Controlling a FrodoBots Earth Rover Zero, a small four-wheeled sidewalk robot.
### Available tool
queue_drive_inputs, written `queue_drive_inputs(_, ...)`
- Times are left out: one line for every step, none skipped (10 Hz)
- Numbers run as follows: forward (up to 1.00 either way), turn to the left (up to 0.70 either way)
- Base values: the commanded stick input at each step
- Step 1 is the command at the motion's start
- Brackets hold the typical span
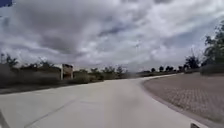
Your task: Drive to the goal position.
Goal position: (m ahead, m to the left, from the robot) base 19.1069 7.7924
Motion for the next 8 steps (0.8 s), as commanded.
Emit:
queue_drive_inputs(0.69,-0.09)
queue_drive_inputs(0.69,-0.14)
queue_drive_inputs(0.69,-0.14)
queue_drive_inputs(0.69,-0.06)
queue_drive_inputs(0.69,0.01)
queue_drive_inputs(0.69,0.01)
queue_drive_inputs(0.69,0.01)
queue_drive_inputs(0.69,0.01)
